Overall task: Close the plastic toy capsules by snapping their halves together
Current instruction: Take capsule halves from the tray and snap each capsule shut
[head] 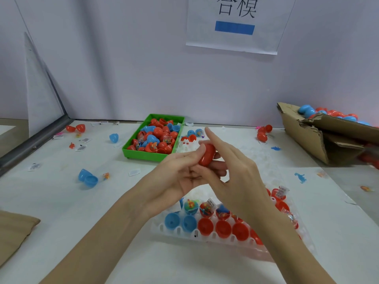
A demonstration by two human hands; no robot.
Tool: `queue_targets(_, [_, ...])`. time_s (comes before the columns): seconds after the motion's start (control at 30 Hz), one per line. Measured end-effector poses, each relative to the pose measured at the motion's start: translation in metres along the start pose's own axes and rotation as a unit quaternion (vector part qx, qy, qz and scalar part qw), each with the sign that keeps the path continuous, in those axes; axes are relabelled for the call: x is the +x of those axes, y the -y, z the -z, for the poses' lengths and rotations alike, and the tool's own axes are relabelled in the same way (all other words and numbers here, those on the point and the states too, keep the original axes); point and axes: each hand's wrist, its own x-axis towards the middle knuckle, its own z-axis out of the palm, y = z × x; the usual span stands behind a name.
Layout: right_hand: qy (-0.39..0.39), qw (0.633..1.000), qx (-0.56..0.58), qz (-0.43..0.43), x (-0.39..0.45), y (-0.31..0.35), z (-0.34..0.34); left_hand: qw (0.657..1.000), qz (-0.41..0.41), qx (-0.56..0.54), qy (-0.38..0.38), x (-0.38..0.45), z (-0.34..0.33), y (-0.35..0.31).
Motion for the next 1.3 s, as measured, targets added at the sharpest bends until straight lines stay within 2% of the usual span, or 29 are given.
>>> queue_targets(0.1, [-0.023,0.999,0.046,-0.002,0.0010,0.0020,-0.0015,0.998,0.005,-0.053,0.014,-0.0014,0.0005,-0.0030])
queue_targets(0.23, [-0.049,0.997,0.055,0.007,-0.0002,0.0062,-0.0030,0.997,0.004,-0.057,0.042,-0.0044,0.0008,-0.0051])
queue_targets(0.63, [-0.057,0.998,-0.005,0.012,-0.0008,0.0052,0.0007,0.994,0.015,-0.106,0.028,-0.0023,-0.0069,-0.0002])
queue_targets(0.77, [-0.064,0.997,-0.033,0.010,-0.0009,0.0026,0.0028,0.996,0.042,-0.066,0.029,-0.0028,-0.0058,-0.0015])
queue_targets(0.9, [-0.062,0.998,-0.020,0.007,0.0007,0.0047,0.0008,0.997,0.018,-0.074,-0.006,-0.0020,-0.0028,-0.0033])
queue_targets(1.0, [-0.080,0.997,0.007,0.007,0.0018,0.0048,0.0001,0.996,0.017,-0.087,0.005,-0.0033,-0.0001,-0.0058])
queue_targets(1.17, [-0.090,0.995,-0.013,0.029,0.0007,0.0019,-0.0009,0.998,0.004,-0.067,0.002,-0.0009,-0.0002,-0.0026])
queue_targets(1.3, [-0.058,0.998,0.015,0.012,0.0022,0.0022,-0.0020,0.998,-0.028,0.018,-0.050,0.0013,-0.0007,-0.0061])
